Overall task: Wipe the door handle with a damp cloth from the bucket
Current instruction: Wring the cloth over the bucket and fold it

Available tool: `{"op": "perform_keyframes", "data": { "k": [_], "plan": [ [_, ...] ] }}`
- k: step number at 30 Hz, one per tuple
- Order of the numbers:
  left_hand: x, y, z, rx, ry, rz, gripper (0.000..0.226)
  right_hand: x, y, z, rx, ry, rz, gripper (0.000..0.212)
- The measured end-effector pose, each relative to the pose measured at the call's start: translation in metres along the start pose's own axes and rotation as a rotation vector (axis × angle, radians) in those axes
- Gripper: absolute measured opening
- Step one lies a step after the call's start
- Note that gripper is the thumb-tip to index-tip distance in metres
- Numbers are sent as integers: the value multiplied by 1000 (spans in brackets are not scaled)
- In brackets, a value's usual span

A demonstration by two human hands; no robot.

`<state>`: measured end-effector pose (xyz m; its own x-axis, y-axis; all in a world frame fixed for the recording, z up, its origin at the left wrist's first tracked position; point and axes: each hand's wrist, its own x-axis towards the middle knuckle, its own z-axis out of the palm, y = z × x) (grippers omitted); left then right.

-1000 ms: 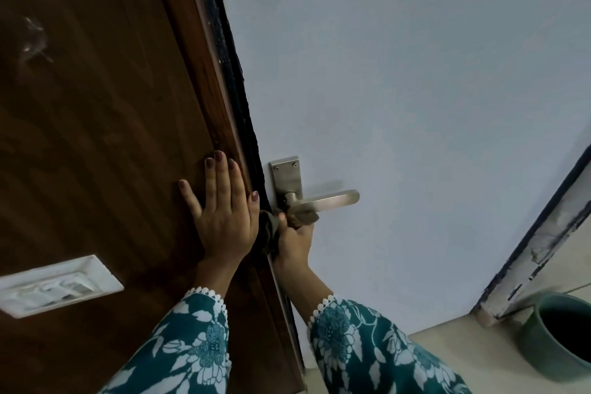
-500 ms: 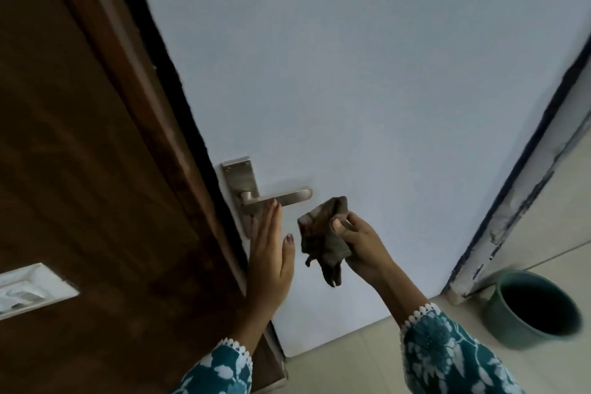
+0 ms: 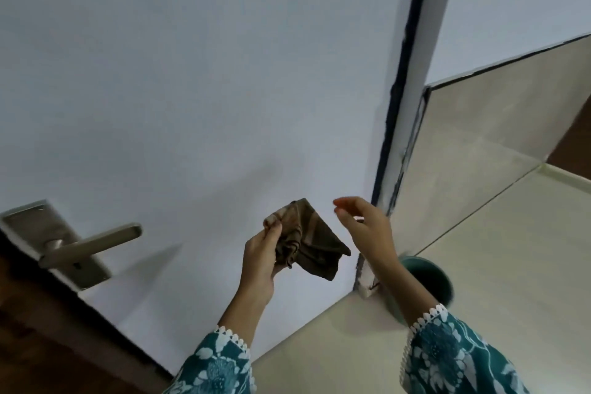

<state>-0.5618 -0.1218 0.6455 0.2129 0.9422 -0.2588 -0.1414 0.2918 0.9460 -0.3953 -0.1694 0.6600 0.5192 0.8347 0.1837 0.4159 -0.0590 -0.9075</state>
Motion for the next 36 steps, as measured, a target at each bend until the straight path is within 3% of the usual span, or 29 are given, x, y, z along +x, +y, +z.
{"op": "perform_keyframes", "data": {
  "k": [4,9,12,17,18,21,23,26,28,31,36],
  "plan": [
    [-2,-17,54,8,-103,3,28,0,10,-26,-320,-234,-8,48],
    [2,-27,88,46,-143,19,28,10,28,-44,-359,-152,97,24],
    [11,-28,85,124,-37,106,24,23,33,-66,-260,-86,166,11],
    [29,-18,77,103,-20,99,19,51,43,-102,165,58,303,24],
    [32,-14,76,62,-57,81,20,56,48,-107,83,91,287,28],
    [39,-7,78,11,-132,46,27,56,54,-109,-468,203,67,32],
    [43,-3,83,19,-175,29,30,42,47,-95,-445,107,-152,33],
    [47,4,86,92,-246,7,37,19,35,-61,-411,-272,-337,56],
    [49,11,83,150,-301,16,43,20,39,-48,-440,-176,-432,43],
    [55,23,73,236,-377,73,37,36,30,-47,-401,-56,-418,18],
    [65,39,64,524,-317,285,22,55,9,-62,-366,-261,-267,18]
  ]
}}
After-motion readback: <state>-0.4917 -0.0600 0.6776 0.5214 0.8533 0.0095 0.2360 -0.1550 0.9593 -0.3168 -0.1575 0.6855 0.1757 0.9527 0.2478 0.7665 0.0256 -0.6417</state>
